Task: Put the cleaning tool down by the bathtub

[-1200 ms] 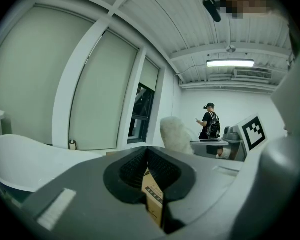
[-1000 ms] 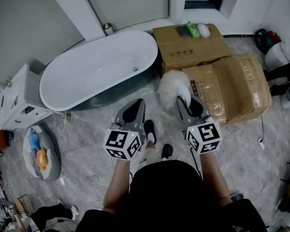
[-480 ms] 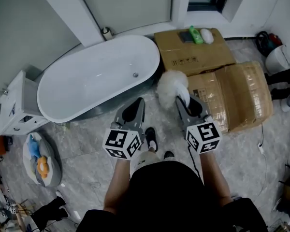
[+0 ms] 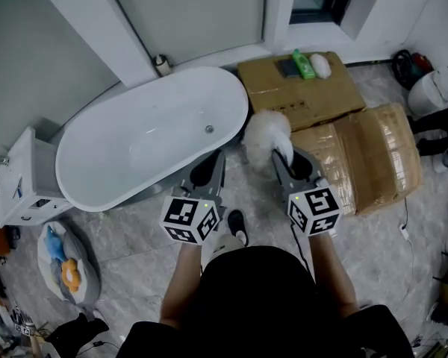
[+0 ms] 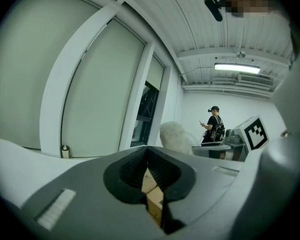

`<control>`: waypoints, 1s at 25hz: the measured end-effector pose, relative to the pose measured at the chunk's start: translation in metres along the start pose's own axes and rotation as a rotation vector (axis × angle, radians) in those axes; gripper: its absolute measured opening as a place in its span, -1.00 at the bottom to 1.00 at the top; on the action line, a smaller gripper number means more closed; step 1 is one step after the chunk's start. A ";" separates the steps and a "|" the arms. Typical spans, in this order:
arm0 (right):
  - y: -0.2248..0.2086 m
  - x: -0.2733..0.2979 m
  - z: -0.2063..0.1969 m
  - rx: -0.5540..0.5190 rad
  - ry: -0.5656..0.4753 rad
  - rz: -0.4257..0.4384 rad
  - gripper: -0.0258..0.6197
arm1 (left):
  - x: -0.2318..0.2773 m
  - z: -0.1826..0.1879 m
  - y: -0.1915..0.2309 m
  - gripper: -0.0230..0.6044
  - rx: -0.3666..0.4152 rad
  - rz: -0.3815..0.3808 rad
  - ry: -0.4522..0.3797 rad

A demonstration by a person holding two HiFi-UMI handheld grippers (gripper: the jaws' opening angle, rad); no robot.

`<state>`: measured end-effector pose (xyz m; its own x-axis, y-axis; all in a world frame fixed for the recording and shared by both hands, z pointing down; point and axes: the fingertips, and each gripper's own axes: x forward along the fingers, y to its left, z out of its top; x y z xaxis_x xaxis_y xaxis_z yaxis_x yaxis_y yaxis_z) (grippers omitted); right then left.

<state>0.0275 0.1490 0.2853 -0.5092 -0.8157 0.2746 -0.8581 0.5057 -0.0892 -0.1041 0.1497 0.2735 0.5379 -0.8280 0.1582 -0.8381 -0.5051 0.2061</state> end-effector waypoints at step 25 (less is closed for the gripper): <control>-0.003 0.100 -0.005 0.034 0.078 -0.022 -0.63 | 0.049 -0.001 0.092 -0.93 -0.032 -0.016 0.031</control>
<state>-0.0202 0.0671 0.3177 -0.4847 -0.8015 0.3504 -0.8714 0.4771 -0.1142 -0.1545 0.0626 0.3015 0.5545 -0.8116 0.1841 -0.8260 -0.5099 0.2401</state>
